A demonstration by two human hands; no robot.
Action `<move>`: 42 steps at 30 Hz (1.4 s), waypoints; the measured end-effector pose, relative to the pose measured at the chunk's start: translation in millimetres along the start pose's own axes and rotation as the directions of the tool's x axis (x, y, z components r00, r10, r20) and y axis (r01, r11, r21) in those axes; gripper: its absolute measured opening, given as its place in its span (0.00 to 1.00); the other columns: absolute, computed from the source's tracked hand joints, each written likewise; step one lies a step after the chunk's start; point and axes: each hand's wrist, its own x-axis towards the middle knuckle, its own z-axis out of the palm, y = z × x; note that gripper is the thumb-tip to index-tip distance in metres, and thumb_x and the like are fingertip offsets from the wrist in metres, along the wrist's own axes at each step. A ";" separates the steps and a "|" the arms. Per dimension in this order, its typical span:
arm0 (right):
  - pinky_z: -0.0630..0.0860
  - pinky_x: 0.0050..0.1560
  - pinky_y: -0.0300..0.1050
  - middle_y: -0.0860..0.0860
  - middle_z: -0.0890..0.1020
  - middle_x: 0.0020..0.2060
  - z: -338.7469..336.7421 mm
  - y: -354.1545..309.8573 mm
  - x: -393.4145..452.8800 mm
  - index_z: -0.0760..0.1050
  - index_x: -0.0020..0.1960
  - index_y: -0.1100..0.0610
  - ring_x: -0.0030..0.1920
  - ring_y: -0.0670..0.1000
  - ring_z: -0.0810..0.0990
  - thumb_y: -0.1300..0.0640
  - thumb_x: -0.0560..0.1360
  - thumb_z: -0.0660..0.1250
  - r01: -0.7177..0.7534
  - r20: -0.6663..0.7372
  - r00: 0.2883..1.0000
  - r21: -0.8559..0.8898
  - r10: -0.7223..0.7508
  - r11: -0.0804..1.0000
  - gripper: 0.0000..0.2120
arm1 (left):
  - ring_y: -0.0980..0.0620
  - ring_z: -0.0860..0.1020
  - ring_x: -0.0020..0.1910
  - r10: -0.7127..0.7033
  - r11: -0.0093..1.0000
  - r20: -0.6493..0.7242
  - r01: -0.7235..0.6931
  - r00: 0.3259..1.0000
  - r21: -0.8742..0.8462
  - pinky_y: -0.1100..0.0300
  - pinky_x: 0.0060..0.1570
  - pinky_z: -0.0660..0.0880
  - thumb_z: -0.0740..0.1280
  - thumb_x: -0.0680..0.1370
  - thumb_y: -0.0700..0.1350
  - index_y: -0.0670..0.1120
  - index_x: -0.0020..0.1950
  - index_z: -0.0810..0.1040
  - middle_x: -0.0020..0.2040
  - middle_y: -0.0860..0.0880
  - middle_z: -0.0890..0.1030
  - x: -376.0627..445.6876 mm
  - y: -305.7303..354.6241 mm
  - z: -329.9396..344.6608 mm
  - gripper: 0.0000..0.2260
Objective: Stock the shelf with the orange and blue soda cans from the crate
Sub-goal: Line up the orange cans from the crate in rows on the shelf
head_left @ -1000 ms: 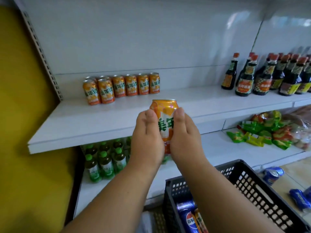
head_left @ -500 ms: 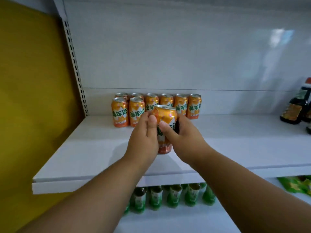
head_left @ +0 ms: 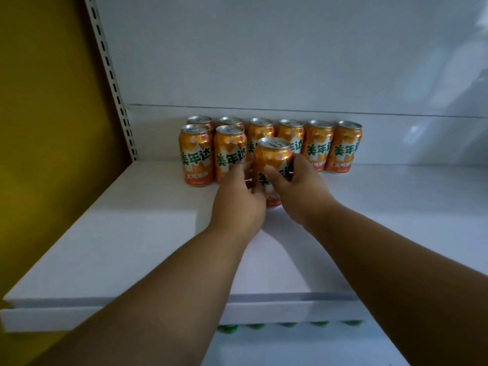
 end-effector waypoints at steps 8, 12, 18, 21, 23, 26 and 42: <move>0.78 0.55 0.52 0.51 0.76 0.59 16.2 4.3 -4.2 0.69 0.66 0.53 0.55 0.53 0.79 0.46 0.69 0.78 -0.042 -0.154 0.988 -0.133 0.022 0.990 0.31 | 0.51 0.77 0.60 -0.022 1.000 -0.008 0.022 1.000 -0.020 0.55 0.58 0.75 0.63 0.79 0.39 0.53 0.71 0.70 0.63 0.52 0.78 6.0 -8.7 4.6 0.21; 0.78 0.57 0.55 0.52 0.76 0.59 22.5 -3.0 8.2 0.70 0.63 0.54 0.56 0.54 0.79 0.46 0.70 0.76 -0.089 -0.146 0.987 -0.183 0.063 0.979 0.28 | 0.54 0.76 0.60 -0.034 0.997 -0.044 0.031 0.998 -0.077 0.69 0.47 0.69 0.64 0.78 0.37 0.52 0.68 0.71 0.61 0.54 0.78 7.3 -9.2 4.6 0.20; 0.73 0.56 0.49 0.55 0.72 0.64 29.8 -9.1 26.6 0.69 0.65 0.58 0.59 0.57 0.76 0.49 0.74 0.73 -0.129 -0.156 0.983 -0.235 0.094 0.963 0.25 | 0.55 0.73 0.57 -0.020 0.994 -0.080 0.011 0.997 -0.112 0.63 0.52 0.67 0.64 0.77 0.36 0.52 0.68 0.69 0.61 0.53 0.76 7.9 -8.7 2.9 0.21; 0.73 0.55 0.48 0.55 0.72 0.64 34.5 -10.3 33.3 0.69 0.66 0.58 0.58 0.56 0.77 0.49 0.74 0.73 -0.122 -0.164 0.983 -0.225 0.086 0.967 0.25 | 0.53 0.74 0.60 -0.038 0.993 -0.084 0.028 0.996 -0.117 0.62 0.52 0.69 0.65 0.78 0.38 0.51 0.70 0.67 0.63 0.52 0.75 9.4 -10.0 3.2 0.22; 0.72 0.53 0.47 0.55 0.72 0.65 36.5 -10.0 36.0 0.70 0.66 0.58 0.58 0.56 0.77 0.50 0.75 0.73 -0.119 -0.174 0.982 -0.235 0.079 0.965 0.25 | 0.52 0.74 0.62 -0.055 0.991 -0.090 0.044 0.994 -0.123 0.61 0.54 0.69 0.66 0.78 0.38 0.51 0.71 0.67 0.64 0.52 0.74 10.1 -10.4 3.1 0.23; 0.70 0.54 0.46 0.56 0.71 0.65 38.4 -8.5 38.0 0.69 0.66 0.59 0.60 0.57 0.76 0.50 0.75 0.72 -0.112 -0.178 0.982 -0.254 0.068 0.961 0.24 | 0.52 0.73 0.64 -0.058 0.991 -0.094 0.046 0.994 -0.129 0.61 0.55 0.70 0.66 0.78 0.39 0.51 0.72 0.66 0.66 0.51 0.73 10.7 -10.4 3.4 0.24; 0.72 0.61 0.51 0.56 0.69 0.66 35.6 -19.8 30.6 0.65 0.69 0.60 0.65 0.58 0.72 0.48 0.72 0.74 -0.192 -0.186 0.970 -0.176 0.159 0.965 0.33 | 0.51 0.74 0.63 0.015 0.999 -0.080 -0.018 0.997 -0.044 0.61 0.54 0.68 0.63 0.78 0.36 0.49 0.72 0.66 0.67 0.48 0.73 12.6 -13.9 6.7 0.23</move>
